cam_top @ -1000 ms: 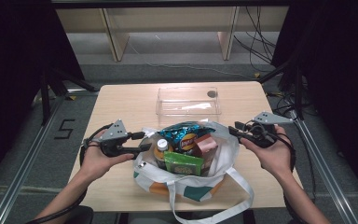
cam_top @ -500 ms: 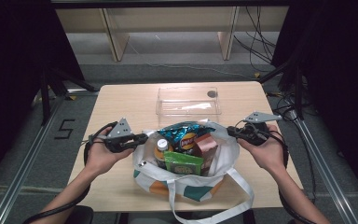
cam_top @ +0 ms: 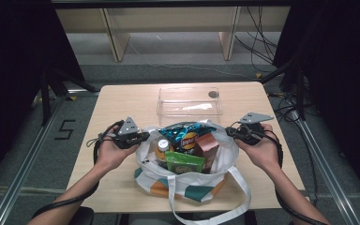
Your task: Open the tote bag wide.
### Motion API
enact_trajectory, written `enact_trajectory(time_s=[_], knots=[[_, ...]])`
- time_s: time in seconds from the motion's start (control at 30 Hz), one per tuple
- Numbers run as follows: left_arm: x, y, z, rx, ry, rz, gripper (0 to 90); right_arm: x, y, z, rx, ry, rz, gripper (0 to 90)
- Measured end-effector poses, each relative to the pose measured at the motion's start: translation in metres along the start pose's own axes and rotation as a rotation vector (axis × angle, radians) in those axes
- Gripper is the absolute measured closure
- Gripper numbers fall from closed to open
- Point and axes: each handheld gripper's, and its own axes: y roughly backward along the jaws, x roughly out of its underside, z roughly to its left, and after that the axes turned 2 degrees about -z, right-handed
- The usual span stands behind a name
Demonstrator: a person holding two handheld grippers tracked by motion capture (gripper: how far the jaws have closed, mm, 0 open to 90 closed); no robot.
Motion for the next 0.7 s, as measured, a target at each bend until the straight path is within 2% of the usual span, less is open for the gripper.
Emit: enact_trajectory(time_s=[0.07,0.1,0.17,0.23,0.3,0.33,0.4,0.43,0.47,0.5,0.6,0.67,0.7], knots=[[0.002,-0.003,0.002,0.006,0.002,0.005,85.9,0.001,-0.001,0.000,0.002,-0.005,0.002,88.2],[0.003,-0.005,0.001,0.000,0.021,0.001,85.9,0.003,-0.004,-0.002,0.009,0.014,-0.007,88.2],[0.003,-0.007,0.001,-0.002,0.013,0.008,85.9,0.004,-0.006,-0.001,0.009,-0.014,0.012,88.3],[0.004,-0.009,0.002,-0.002,0.017,0.013,85.9,0.006,-0.009,-0.004,0.017,0.002,0.001,88.3],[0.005,-0.012,0.002,-0.008,0.014,0.010,86.0,0.009,-0.012,-0.005,0.019,-0.005,0.008,88.4],[0.005,-0.014,0.002,-0.006,0.026,0.015,86.0,0.009,-0.013,-0.006,0.010,-0.004,0.024,88.3],[0.006,-0.016,0.002,-0.013,0.025,0.018,86.0,0.011,-0.016,-0.006,0.017,-0.007,0.021,88.3],[0.007,-0.018,0.003,-0.015,0.009,0.027,86.1,0.011,-0.017,-0.007,0.013,-0.001,0.027,88.4],[0.008,-0.019,0.002,-0.010,0.027,0.026,86.0,0.012,-0.018,-0.007,0.012,0.009,0.033,88.4],[0.008,-0.019,0.002,-0.014,0.012,0.032,86.0,0.013,-0.019,-0.007,0.018,0.008,0.023,88.4],[0.011,-0.022,0.001,-0.017,0.026,0.035,86.1,0.014,-0.020,-0.007,0.012,0.005,0.041,88.4],[0.011,-0.023,0.002,-0.015,0.002,0.043,86.1,0.016,-0.023,-0.007,0.013,0.013,0.026,88.4],[0.012,-0.024,0.000,-0.016,0.019,0.042,86.1,0.016,-0.023,-0.008,0.010,0.023,0.044,88.4]])
